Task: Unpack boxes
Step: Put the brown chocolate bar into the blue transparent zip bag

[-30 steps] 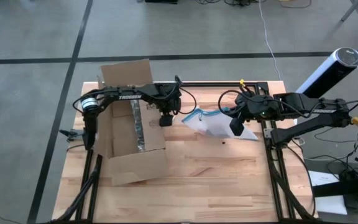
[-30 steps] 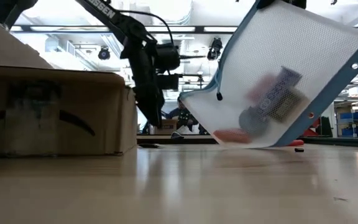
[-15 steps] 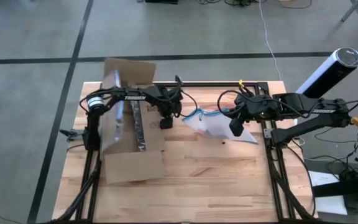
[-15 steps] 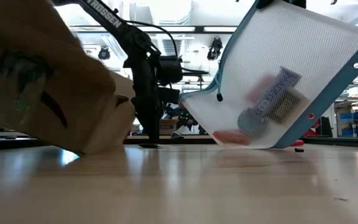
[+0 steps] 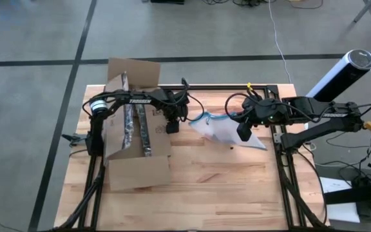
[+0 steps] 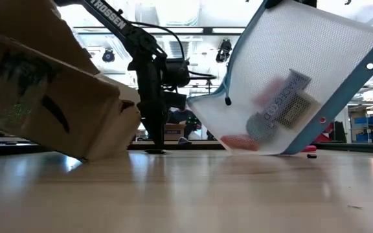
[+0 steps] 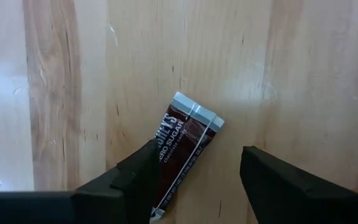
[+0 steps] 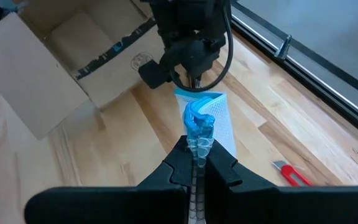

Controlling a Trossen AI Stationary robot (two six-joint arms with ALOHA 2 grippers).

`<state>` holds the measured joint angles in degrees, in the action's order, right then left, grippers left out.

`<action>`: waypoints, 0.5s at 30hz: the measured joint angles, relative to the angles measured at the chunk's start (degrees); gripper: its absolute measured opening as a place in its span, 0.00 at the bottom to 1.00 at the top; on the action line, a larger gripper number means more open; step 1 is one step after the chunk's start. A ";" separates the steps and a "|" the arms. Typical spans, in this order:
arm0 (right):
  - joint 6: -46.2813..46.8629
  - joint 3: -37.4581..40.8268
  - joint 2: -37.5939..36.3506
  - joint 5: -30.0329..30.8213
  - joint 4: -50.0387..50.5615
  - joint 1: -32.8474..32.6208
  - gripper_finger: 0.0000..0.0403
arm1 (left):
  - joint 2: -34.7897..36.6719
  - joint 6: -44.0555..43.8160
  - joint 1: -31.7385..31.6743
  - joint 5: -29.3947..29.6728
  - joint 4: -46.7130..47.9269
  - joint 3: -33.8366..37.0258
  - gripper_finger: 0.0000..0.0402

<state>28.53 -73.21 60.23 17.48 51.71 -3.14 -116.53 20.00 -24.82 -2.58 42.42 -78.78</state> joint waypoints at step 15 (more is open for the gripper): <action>-0.88 -0.02 0.00 0.06 -0.13 0.00 0.00 | -0.69 -4.85 -0.01 -0.83 3.32 -2.76 0.00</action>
<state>27.65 -73.23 60.23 17.54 51.58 -3.14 -117.22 15.15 -24.83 -3.41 45.74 -81.54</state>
